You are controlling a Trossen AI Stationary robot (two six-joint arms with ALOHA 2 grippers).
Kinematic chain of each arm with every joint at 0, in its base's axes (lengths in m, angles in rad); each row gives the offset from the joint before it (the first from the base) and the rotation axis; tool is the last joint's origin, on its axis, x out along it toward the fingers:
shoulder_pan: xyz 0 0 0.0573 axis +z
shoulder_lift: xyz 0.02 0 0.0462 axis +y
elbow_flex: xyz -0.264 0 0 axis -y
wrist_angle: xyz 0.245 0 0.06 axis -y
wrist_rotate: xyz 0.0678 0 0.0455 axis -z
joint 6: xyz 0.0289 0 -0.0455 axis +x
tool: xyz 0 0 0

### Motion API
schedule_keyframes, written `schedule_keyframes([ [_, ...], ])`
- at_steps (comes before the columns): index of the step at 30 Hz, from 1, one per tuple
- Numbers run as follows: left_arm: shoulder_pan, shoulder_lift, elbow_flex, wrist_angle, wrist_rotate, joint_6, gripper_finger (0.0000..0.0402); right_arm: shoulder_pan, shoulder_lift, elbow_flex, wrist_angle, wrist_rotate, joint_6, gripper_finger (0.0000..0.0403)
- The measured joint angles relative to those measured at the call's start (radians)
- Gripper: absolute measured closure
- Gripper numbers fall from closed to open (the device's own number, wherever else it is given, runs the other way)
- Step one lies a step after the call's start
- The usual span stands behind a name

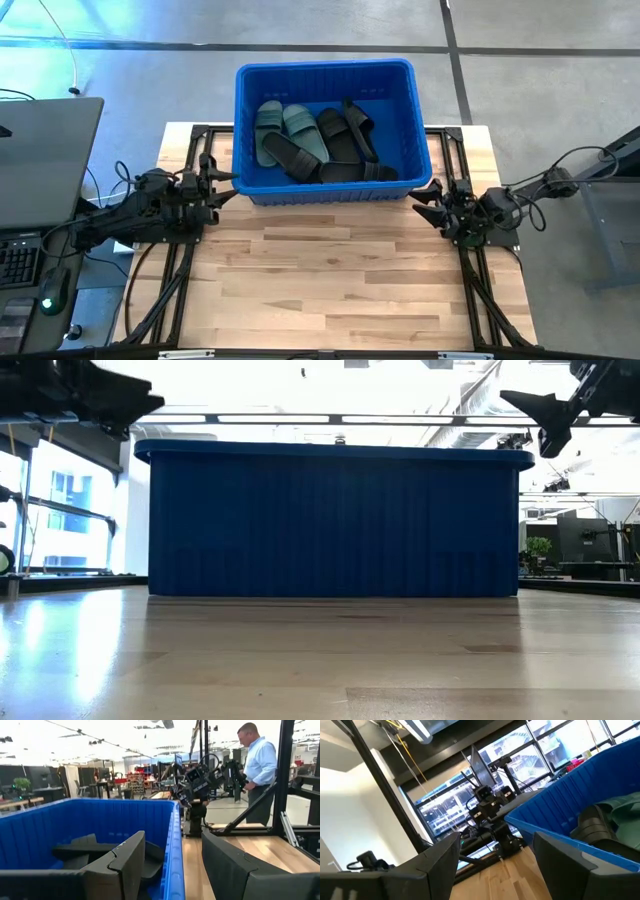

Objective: Pick and place slides into bin
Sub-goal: Return to Home Position

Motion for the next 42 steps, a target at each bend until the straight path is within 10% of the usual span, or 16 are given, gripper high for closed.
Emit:
schedule_keyframes([
  [42, 0.000, 0.000, -0.143, 0.222, 0.197, -0.009, 0.0222, 0.000, 0.000, 0.000, -0.292, 0.021, 0.195, 0.0160],
])
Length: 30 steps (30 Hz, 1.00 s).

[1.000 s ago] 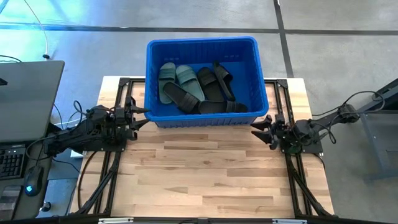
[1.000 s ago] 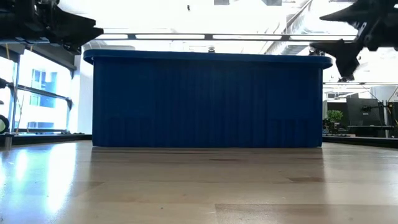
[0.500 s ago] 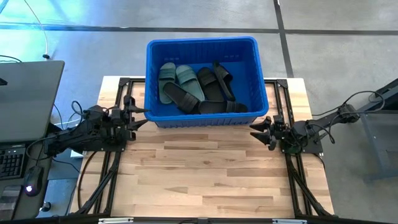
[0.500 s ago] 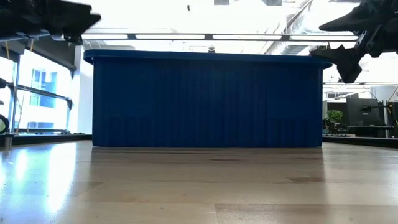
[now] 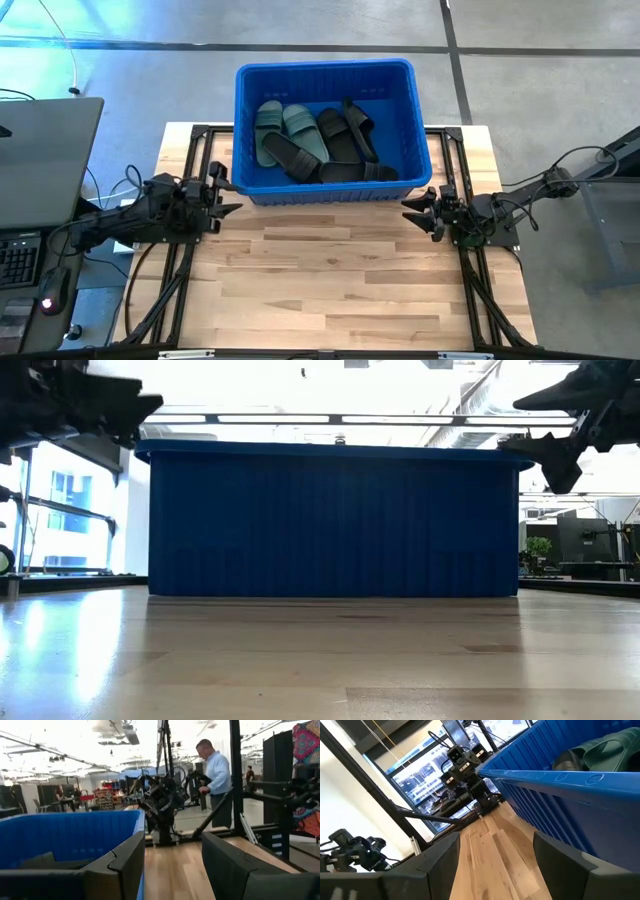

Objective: Pick and place slides into bin
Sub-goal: Return to Home Position

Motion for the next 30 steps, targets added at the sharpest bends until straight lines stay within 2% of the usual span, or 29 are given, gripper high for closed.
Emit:
schedule_keyframes([
  [8, 0.000, 0.000, -0.020, -0.024, 0.018, -0.012, 0.0222, 0.000, 0.000, 0.000, 0.000, 0.000, 0.000, 0.0160],
  [13, 0.000, 0.000, -0.020, -0.170, 0.085, -0.060, 0.0222, 0.000, 0.000, 0.000, 0.000, 0.000, 0.005, 0.0160],
  [30, 0.001, 0.015, -0.015, -0.179, 0.086, -0.060, 0.0222, 0.000, 0.000, 0.000, -0.009, 0.000, 0.007, 0.0160],
])
